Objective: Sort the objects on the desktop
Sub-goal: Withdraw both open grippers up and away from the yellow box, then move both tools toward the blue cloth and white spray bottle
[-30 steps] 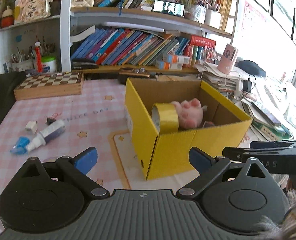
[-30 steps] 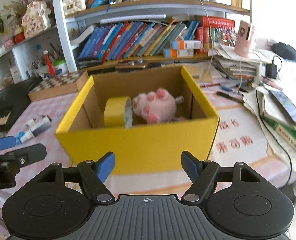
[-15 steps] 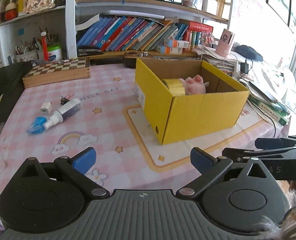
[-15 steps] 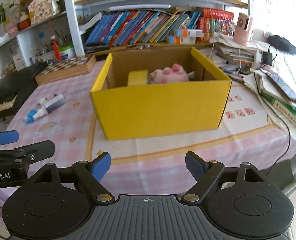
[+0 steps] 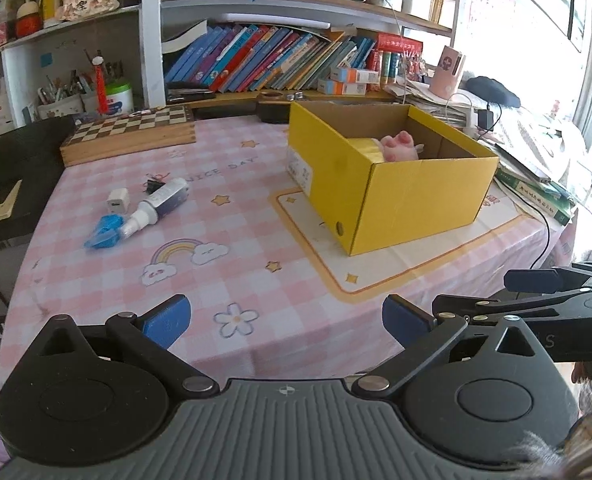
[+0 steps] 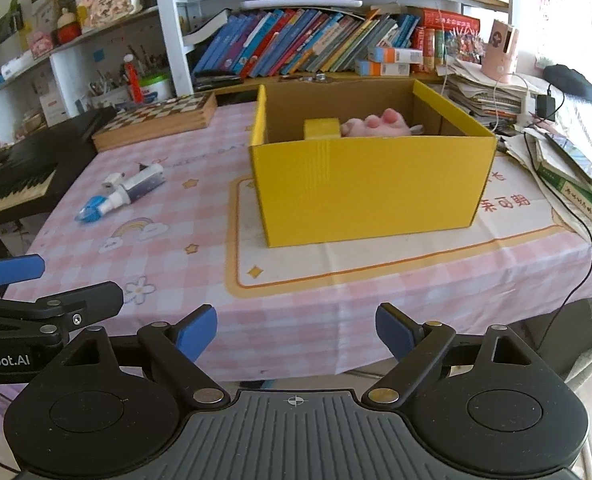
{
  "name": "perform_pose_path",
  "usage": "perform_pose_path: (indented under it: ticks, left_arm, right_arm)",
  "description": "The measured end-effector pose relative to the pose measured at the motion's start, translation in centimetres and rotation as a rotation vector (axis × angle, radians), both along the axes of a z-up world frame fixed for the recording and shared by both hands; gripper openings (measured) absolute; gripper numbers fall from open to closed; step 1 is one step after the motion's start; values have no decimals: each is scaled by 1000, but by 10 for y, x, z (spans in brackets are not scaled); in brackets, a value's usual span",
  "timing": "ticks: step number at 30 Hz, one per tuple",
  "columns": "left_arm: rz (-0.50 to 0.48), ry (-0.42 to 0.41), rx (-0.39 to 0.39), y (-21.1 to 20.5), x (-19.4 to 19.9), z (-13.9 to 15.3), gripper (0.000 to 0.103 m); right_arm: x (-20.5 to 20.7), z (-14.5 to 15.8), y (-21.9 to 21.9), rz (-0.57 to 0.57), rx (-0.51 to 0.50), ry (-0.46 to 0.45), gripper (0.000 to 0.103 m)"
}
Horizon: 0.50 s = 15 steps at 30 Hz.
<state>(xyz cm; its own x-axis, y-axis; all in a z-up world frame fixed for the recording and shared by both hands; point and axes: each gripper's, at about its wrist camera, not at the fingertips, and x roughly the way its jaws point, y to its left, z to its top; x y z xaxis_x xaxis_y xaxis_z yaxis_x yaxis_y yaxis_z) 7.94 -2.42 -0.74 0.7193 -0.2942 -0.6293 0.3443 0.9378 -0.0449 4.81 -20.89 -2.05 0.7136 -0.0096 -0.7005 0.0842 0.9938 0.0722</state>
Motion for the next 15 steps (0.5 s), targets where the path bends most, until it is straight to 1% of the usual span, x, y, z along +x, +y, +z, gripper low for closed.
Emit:
perform_pose_path:
  ticks: [15]
  left_arm:
    - [47,8,8,49,-8,-5,103]
  right_arm:
    - [2,-5,53,61,-1,12,89]
